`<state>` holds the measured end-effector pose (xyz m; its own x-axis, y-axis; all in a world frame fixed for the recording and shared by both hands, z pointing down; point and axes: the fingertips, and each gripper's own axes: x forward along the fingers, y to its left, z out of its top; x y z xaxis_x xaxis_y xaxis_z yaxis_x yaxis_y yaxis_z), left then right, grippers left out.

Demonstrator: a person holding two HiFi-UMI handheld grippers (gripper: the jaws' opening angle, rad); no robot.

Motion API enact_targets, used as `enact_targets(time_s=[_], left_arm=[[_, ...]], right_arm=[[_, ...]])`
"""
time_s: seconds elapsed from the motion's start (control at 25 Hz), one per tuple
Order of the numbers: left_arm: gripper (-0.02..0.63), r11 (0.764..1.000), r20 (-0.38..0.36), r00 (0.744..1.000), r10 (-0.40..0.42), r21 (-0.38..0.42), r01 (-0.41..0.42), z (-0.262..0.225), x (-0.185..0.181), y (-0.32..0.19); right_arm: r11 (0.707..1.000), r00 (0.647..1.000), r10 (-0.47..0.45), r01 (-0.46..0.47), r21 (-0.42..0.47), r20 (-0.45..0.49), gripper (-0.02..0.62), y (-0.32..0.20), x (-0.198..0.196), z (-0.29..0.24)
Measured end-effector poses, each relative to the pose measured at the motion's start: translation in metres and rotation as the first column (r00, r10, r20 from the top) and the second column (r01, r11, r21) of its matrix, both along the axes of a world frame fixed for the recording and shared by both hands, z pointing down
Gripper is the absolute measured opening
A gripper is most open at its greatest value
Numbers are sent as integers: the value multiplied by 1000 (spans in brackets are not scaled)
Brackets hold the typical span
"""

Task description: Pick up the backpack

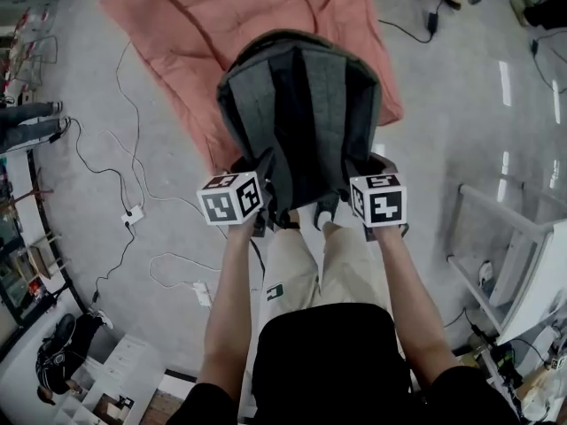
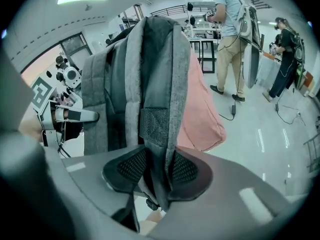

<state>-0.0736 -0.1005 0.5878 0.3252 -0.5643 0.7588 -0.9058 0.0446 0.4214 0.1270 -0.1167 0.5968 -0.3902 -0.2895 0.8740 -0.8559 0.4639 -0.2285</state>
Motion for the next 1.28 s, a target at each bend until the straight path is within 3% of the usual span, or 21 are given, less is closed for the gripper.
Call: enact_targets(time_s=[0.28,0.84,1.28], left_arm=[[146,999,26,998,-51,19,51,-50,0,20],[144,998,81,996,-29,59,24,-142,-32,55],[141,995,104,995,0,102,-10,-220,-89,109]], right_arm=[[999,999,-42,41,9,22,130,7,-9,-45],[998,998,-48,46,44,34,118,41,-57,-131],[989,997,-65,60,134,31,112,100,-117,-209]])
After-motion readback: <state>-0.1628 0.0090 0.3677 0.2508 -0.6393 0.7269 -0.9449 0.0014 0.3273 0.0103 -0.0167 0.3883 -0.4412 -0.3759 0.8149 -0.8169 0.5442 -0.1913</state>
